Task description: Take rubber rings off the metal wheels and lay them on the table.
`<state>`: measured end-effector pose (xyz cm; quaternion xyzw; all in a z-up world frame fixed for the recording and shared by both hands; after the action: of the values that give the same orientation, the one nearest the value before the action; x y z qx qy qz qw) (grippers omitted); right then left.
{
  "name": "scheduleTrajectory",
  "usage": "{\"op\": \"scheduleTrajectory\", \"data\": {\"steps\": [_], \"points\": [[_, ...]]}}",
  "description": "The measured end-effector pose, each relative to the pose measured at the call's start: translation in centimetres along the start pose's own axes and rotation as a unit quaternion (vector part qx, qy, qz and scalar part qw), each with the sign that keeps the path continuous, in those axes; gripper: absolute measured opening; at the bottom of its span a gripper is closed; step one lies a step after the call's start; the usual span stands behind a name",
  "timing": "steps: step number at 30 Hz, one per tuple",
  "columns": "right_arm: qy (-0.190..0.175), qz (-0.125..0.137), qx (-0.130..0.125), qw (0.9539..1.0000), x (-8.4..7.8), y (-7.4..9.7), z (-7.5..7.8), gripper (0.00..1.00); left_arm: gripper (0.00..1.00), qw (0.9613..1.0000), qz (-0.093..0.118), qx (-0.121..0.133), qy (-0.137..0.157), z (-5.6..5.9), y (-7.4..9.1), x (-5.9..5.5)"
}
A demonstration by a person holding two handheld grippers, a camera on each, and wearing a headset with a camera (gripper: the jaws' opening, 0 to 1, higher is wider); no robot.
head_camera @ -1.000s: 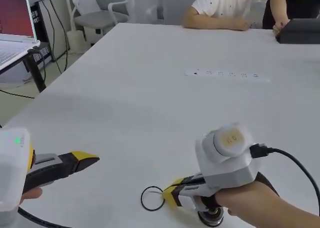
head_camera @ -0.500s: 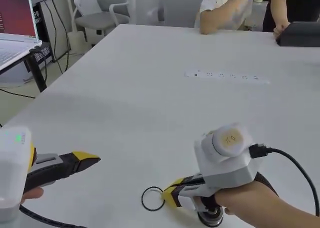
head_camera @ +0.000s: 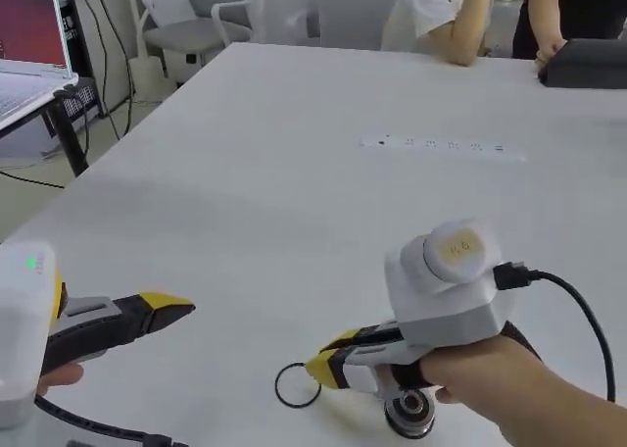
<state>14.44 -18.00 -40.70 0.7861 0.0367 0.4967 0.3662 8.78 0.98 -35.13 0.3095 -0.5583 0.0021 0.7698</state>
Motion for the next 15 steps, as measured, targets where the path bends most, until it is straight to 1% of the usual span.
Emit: {"op": "scheduleTrajectory", "data": {"steps": [5, 7, 11, 15], "points": [[-0.001, 0.016, -0.001, 0.9999, 1.2, 0.7, -0.4, 0.12, 0.95, 1.0, 0.0, -0.002, 0.001, 0.1, -0.1, 0.0], [0.005, 0.024, -0.001, 0.9997, 1.7, 1.1, -0.6, 0.13, 0.95, 1.0, -0.001, -0.002, 0.0, 0.1, -0.1, 0.0], [0.018, 0.029, -0.005, 0.9994, 2.6, 1.8, -0.9, 0.14, 0.95, 1.0, -0.002, -0.004, 0.001, 0.1, -0.1, -0.1], [0.036, 0.041, -0.005, 0.9985, 3.6, 2.8, -1.4, 0.15, 0.95, 1.0, -0.001, -0.005, 0.001, 0.2, -0.1, -0.1]]}}
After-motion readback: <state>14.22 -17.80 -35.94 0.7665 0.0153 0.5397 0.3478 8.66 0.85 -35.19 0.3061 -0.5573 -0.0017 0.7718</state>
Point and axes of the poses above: the centre of the closed fingertips' face, and the gripper's own axes: y roughly backward along the fingers, z roughly to its right, x roughly out of its top, the point moved 9 cm from there along y, roughly backward along the fingers, and after that the axes turned 5 degrees about y, right-handed, at the moved point
